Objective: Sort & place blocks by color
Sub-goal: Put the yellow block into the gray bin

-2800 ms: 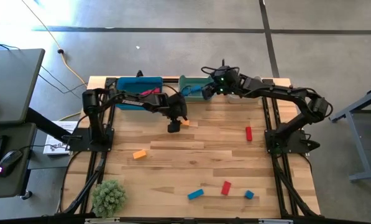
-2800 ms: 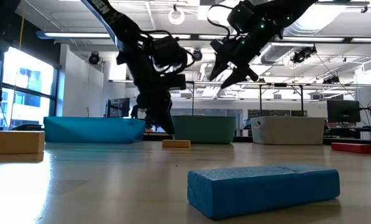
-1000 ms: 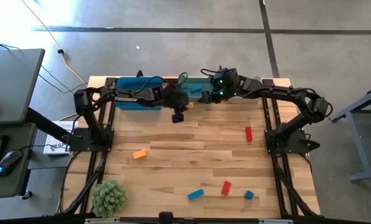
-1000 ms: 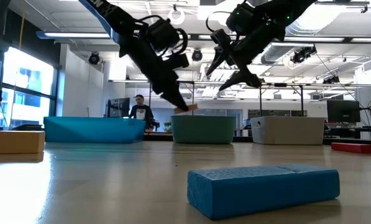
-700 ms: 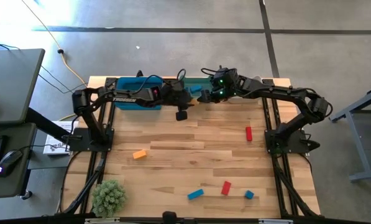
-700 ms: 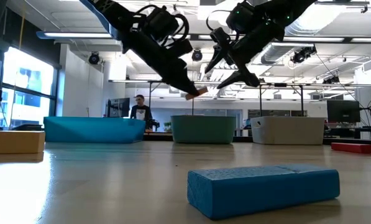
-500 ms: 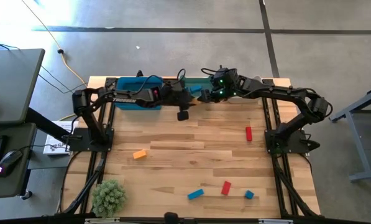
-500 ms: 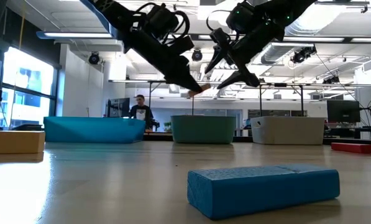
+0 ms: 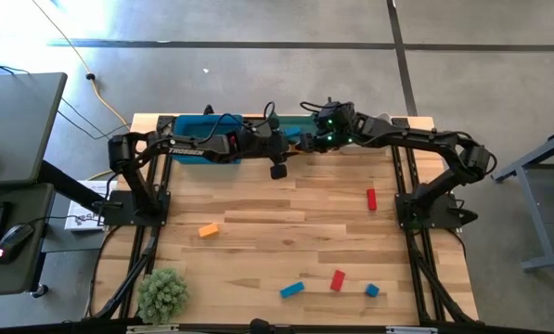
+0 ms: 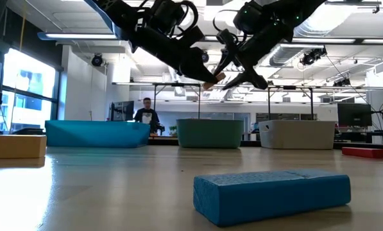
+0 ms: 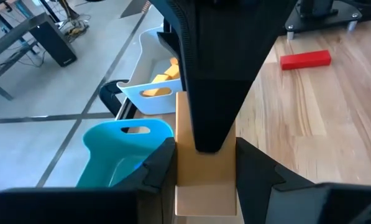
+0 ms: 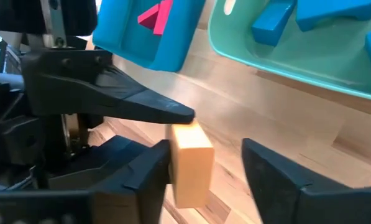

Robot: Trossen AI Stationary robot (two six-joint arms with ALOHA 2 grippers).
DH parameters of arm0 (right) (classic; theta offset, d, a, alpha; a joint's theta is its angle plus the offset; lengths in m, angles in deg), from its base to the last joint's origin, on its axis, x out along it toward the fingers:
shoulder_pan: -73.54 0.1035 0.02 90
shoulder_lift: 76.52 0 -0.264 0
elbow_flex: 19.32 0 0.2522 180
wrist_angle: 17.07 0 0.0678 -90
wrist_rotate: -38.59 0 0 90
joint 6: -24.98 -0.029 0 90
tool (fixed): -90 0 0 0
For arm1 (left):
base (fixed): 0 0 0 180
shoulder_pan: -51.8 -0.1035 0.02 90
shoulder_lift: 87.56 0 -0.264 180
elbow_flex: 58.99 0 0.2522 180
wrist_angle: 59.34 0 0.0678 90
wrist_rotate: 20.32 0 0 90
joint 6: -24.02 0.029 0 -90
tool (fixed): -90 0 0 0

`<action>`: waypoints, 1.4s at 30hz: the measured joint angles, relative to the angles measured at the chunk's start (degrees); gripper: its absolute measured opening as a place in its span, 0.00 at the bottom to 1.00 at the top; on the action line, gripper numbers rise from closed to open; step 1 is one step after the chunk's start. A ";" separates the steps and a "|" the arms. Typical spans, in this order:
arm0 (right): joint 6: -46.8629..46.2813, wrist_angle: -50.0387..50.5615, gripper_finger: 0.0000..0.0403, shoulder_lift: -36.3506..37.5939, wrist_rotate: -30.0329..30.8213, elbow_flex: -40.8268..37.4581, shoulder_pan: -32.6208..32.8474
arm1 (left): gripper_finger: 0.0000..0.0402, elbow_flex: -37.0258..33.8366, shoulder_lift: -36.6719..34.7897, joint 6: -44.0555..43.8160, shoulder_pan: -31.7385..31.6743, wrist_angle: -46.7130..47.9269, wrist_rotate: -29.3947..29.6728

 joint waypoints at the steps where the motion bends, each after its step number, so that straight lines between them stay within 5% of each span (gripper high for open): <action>1: 0.00 -0.14 0.41 0.00 0.14 0.00 0.11 | 0.24 0.00 0.00 0.00 0.02 0.04 0.01; 8: 2.32 -2.08 0.08 0.04 1.08 0.02 1.28 | 0.31 0.00 0.00 0.00 0.04 0.26 0.42; 23: 4.98 1.33 0.09 -0.02 5.99 -0.02 1.23 | 0.57 0.02 -0.02 0.00 -0.11 1.69 2.30; 33: 8.69 7.98 0.09 0.39 11.47 -0.02 -2.41 | 0.58 0.02 -0.02 3.04 -2.17 7.52 12.40; 42: 13.22 15.93 0.10 6.83 20.50 -0.02 -8.50 | 0.58 0.02 -0.02 2.99 -2.80 11.27 13.30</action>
